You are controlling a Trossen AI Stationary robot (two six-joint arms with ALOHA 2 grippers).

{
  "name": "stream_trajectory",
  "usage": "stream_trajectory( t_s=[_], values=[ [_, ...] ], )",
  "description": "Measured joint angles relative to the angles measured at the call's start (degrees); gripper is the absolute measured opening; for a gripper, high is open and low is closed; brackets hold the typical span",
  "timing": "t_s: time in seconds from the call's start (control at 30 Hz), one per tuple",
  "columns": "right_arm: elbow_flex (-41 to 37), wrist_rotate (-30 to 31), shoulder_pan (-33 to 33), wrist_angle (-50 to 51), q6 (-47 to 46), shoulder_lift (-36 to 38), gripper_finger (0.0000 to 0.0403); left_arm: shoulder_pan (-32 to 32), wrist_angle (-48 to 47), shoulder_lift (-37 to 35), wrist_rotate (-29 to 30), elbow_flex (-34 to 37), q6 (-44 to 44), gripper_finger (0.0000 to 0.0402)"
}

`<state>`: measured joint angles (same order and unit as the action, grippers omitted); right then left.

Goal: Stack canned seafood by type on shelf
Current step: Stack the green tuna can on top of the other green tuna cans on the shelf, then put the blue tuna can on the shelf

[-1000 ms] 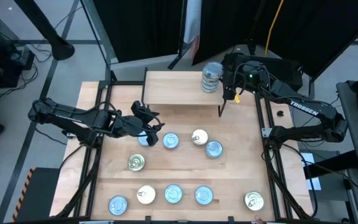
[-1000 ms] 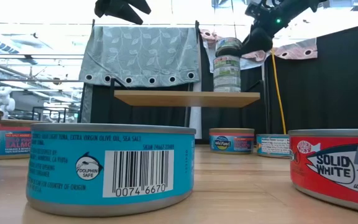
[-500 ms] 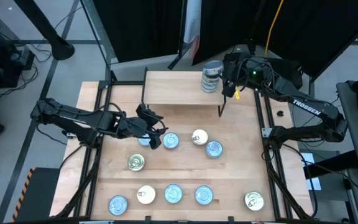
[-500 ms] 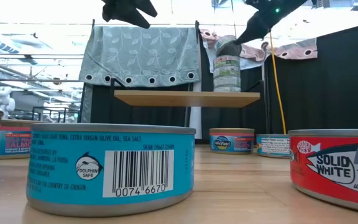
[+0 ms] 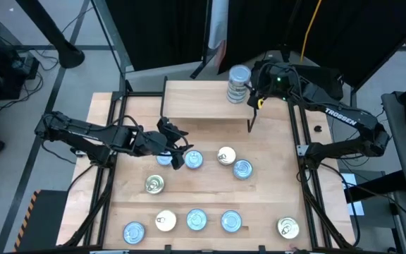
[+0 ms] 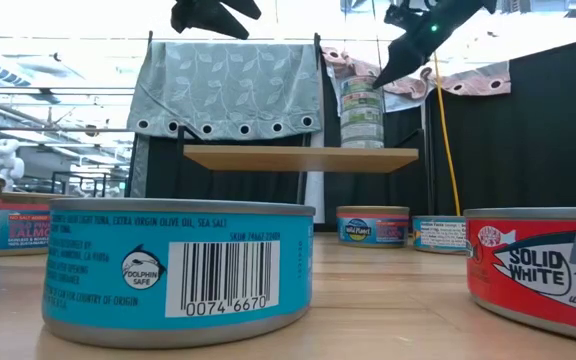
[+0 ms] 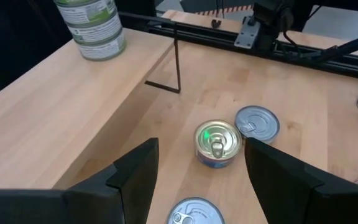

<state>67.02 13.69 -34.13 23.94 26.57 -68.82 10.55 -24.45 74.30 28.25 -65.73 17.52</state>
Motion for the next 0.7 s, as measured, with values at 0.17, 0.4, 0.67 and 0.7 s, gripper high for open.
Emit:
stream_trajectory(
  t_s=[0.17, 0.4, 0.67, 0.7],
  values=[
    [-0.1, 1.4, 0.0, 0.2, 1.2, 2.0, 0.0254, 0.0, 0.0, 0.0, 0.0, 0.0, -0.4, 0.0238],
    [-0.1, 1.0, 1.7, 3.0, -1.4, 8.7, 0.0254, -0.9, 1.2, 0.0, 2.9, 0.0, -1.5, 0.0238],
    [-0.1, 0.8, 6.8, 10.4, -11.4, 15.5, 0.0254, -5.7, 5.4, 2.7, 6.9, 0.0, -2.9, 0.0238],
    [-0.1, -0.3, 7.6, 11.6, -13.2, 16.2, 0.0254, -6.3, 5.3, 3.4, 6.4, 0.0, -3.0, 0.0238]
  ],
)
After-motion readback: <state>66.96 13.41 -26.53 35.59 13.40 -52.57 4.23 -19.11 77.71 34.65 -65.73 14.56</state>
